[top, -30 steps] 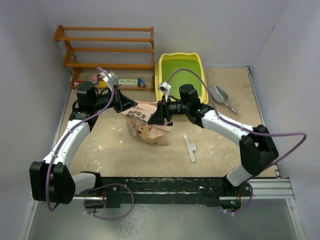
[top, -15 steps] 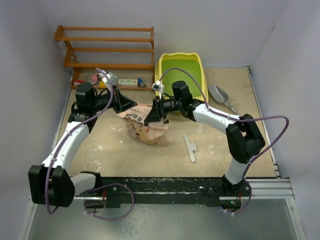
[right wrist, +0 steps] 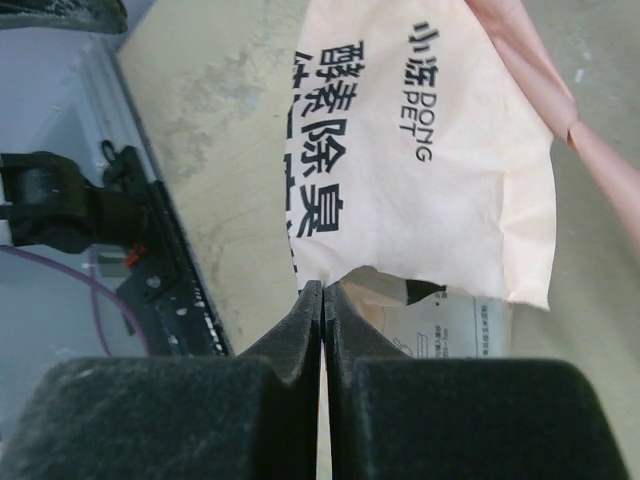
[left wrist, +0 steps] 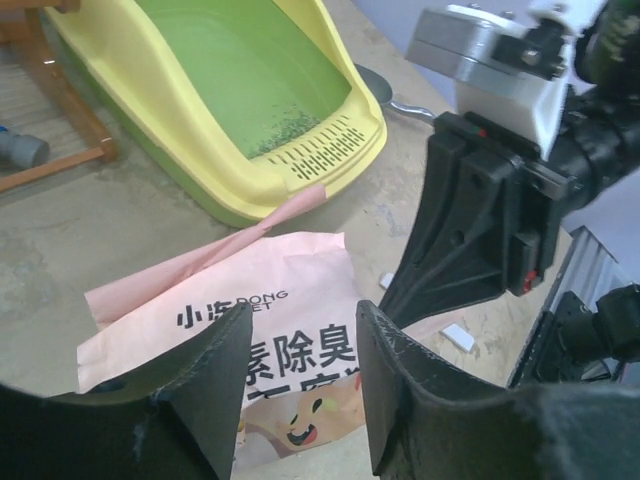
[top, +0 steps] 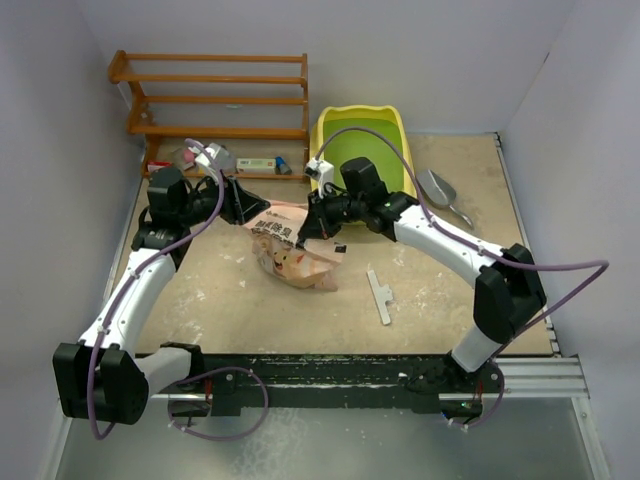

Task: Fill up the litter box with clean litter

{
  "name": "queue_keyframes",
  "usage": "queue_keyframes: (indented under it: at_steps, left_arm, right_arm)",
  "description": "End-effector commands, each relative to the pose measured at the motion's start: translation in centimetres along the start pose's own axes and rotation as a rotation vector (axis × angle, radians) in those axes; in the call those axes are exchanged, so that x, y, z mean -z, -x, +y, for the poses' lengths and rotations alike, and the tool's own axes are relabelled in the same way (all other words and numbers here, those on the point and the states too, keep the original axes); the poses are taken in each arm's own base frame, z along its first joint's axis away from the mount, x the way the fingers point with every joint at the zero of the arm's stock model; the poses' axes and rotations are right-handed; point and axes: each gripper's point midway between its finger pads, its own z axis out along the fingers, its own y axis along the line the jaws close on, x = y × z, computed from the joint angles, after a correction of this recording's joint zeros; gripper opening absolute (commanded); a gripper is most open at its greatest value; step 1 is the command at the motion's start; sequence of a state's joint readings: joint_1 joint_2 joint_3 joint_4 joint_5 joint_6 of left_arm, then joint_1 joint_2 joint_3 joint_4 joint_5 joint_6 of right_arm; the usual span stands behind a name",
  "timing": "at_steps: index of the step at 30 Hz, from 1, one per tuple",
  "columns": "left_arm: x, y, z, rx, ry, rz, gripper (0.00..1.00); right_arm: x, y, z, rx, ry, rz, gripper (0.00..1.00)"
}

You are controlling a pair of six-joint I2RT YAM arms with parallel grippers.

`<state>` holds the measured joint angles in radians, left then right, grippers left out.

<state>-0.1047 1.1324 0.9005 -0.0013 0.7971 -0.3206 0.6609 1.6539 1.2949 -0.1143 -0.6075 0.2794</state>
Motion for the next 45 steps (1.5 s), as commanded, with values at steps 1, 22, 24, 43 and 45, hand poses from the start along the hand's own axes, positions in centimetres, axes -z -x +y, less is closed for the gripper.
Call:
queue_keyframes:
  at_steps: [1,22,24,43,45]
  left_arm:
    - [0.3,0.9,0.8,-0.056,0.046,-0.034,0.52]
    - [-0.7,0.8,0.7,-0.061,-0.066,0.023,0.63]
    - [-0.8,1.1,2.1,-0.065,-0.025,0.037,0.63]
    - [2.3,3.0,5.7,0.129,0.046,-0.148,0.60]
    - [2.5,2.9,5.5,0.131,0.043,-0.150,0.60]
  right_arm:
    - [1.6,0.7,0.8,0.128,-0.143,0.034,0.00]
    - [5.3,-0.6,4.6,0.324,-0.241,-0.005,0.00]
    - [5.3,-1.1,4.6,0.325,-0.239,0.013,0.00]
    - [5.7,5.9,-5.6,-0.260,-0.038,-0.279,0.78]
    - [4.5,6.1,-5.9,-0.316,0.011,-0.276,0.76]
